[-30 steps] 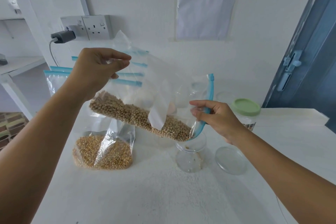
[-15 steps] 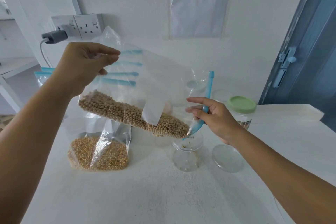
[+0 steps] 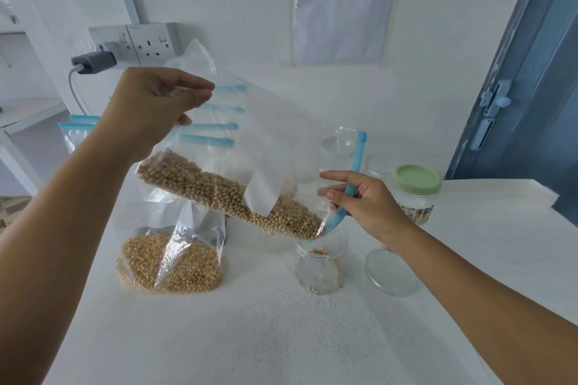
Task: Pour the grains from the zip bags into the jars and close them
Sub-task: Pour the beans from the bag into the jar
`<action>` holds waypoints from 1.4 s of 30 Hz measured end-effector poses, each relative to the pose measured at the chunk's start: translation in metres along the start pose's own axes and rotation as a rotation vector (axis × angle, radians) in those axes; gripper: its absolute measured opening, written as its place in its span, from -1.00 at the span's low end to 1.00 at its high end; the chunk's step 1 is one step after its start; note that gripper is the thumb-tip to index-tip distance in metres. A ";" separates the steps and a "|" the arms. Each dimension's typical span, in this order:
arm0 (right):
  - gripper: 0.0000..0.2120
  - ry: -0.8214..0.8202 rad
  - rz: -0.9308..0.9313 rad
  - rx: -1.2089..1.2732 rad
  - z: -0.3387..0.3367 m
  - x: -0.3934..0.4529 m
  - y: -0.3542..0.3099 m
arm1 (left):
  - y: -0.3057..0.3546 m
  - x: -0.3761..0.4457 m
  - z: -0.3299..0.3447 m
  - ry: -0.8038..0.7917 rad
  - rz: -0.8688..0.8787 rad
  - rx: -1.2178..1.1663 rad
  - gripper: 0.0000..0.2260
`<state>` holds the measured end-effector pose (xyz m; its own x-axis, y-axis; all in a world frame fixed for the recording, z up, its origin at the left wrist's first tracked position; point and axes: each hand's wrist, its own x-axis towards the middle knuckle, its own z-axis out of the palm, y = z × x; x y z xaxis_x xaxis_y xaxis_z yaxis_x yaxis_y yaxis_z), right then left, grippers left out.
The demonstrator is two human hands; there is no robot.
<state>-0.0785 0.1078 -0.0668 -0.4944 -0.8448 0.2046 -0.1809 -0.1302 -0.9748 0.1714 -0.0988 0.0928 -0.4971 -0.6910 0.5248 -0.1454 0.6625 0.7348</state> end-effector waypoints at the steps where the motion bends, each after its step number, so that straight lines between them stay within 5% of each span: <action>1: -0.70 0.000 0.002 -0.003 -0.001 0.000 0.000 | 0.000 -0.001 0.001 0.002 0.005 -0.001 -0.86; 42: -0.73 0.013 -0.010 0.001 -0.004 -0.003 -0.004 | -0.005 0.008 0.002 0.015 0.050 0.006 -0.85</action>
<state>-0.0796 0.1133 -0.0633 -0.5036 -0.8365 0.2157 -0.1852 -0.1393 -0.9728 0.1662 -0.1071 0.0923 -0.4908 -0.6614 0.5672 -0.1256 0.6979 0.7051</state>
